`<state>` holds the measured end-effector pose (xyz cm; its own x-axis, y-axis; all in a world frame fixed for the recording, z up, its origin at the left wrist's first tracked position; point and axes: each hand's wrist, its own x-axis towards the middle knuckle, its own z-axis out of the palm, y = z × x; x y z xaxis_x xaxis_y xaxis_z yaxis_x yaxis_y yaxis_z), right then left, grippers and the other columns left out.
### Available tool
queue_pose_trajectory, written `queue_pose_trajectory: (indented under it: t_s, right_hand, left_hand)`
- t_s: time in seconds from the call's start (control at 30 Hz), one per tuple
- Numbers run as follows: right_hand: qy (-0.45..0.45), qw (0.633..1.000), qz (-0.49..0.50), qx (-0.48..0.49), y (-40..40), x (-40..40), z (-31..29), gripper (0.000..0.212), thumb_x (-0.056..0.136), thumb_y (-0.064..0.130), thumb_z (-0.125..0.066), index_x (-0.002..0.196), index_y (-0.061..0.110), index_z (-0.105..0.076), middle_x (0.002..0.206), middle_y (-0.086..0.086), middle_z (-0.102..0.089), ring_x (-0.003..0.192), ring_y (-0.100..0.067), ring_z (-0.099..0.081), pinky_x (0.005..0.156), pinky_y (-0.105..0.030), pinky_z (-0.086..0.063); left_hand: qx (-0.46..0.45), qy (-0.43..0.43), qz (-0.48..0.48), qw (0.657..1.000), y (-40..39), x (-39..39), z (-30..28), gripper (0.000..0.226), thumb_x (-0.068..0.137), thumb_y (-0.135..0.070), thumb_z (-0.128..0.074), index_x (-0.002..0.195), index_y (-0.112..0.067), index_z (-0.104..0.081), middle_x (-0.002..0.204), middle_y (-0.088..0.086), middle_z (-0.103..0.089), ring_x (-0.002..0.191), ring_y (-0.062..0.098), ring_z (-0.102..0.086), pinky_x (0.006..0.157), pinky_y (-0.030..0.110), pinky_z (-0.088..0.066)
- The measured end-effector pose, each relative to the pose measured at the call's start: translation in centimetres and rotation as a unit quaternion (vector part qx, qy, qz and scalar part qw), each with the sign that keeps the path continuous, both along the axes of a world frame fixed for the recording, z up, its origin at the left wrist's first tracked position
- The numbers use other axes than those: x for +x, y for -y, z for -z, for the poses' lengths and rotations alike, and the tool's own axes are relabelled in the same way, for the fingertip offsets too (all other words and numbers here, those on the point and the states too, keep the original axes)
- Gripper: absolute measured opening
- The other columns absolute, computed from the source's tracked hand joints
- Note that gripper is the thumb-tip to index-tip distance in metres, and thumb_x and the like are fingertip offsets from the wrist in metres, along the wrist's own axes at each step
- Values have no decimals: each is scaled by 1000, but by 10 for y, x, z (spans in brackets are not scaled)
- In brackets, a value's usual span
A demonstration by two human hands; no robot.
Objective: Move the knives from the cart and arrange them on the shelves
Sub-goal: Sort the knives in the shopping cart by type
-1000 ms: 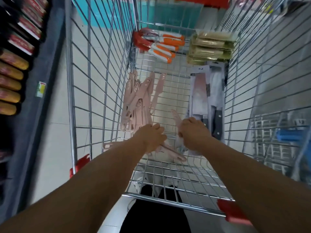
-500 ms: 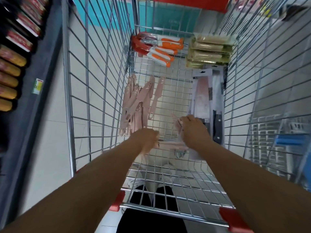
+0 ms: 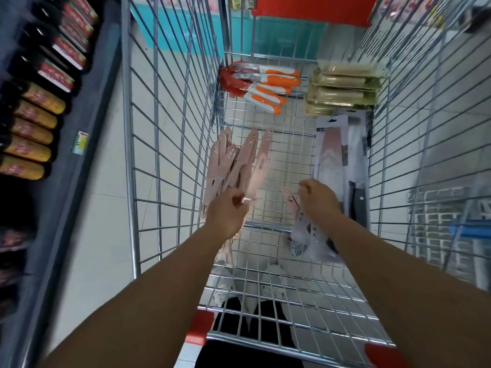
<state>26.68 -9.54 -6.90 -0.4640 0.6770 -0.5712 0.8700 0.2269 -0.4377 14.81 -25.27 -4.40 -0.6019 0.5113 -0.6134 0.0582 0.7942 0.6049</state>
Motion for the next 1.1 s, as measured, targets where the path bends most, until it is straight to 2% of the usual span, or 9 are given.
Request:
queue_pose_trajectory:
  t_s: [0.13,0.2,0.27,0.33,0.43,0.6,0.73,0.97,1.1]
  right_hand:
    - [24,997,-71,36,7,1,7,33,100,25,-44,128,13,-53,121,-7,-59,104,-24,-58,85,-30,-43]
    - [44,988,-126,83,11,2,11,28,97,26,-48,122,13,-55,117,-9,-56,100,-25,-58,89,-35,-47]
    - [65,973,-181,129,15,5,15,25,95,22,-50,118,12,-53,114,-8,-54,99,-22,-56,88,-37,-48]
    - [65,967,-196,151,17,6,17,26,95,20,-49,119,10,-51,114,-8,-54,99,-22,-55,85,-35,-48]
    - [73,961,-194,184,21,3,18,29,97,27,-47,119,9,-49,114,-9,-55,100,-23,-56,83,-35,-48]
    - [94,959,-180,196,21,-6,19,29,97,36,-46,111,10,-48,103,-8,-60,92,-23,-60,77,-36,-50]
    - [102,964,-174,173,18,-9,21,25,96,32,-50,107,10,-47,102,-8,-60,90,-24,-61,74,-36,-49]
    - [125,968,-184,118,18,-20,17,23,91,21,-52,110,7,-51,102,-10,-61,88,-24,-58,67,-30,-42]
    - [155,968,-191,55,12,-27,11,38,92,45,-52,81,10,-59,68,-1,-61,62,-17,-57,62,-27,-48]
  left_hand:
    - [64,38,-15,997,-17,-5,-14,33,96,-15,-53,128,-23,-57,95,-7,-61,75,14,-59,61,28,-53]
    - [78,-36,69,994,-30,-12,-19,25,97,-12,-51,119,-20,-60,95,0,-62,66,11,-55,50,18,-46]
    - [74,-123,165,976,-43,-25,-27,25,95,-3,-50,113,-16,-63,97,4,-63,68,11,-52,57,16,-40]
    - [14,-237,308,921,-54,-40,-37,33,90,2,-52,116,-17,-63,105,6,-63,89,18,-54,80,24,-43]
    - [-96,-366,515,769,-65,-55,-41,36,90,-10,-55,125,-17,-59,124,6,-58,123,27,-44,115,41,-20]
    - [-176,-382,610,671,-59,-51,-24,36,92,-24,-58,127,-18,-60,146,9,-41,143,36,-18,119,51,-5]
    - [-167,-389,618,662,-38,-41,-6,42,91,-22,-57,133,-15,-54,146,6,-39,144,33,-12,116,54,3]
    - [-150,-251,583,758,-11,-19,10,54,97,-14,-43,149,-15,-25,161,5,3,147,27,12,120,48,3]
    - [-133,-207,534,809,-9,-19,14,68,92,-9,-52,151,-18,-19,161,2,4,147,23,13,120,49,-5]
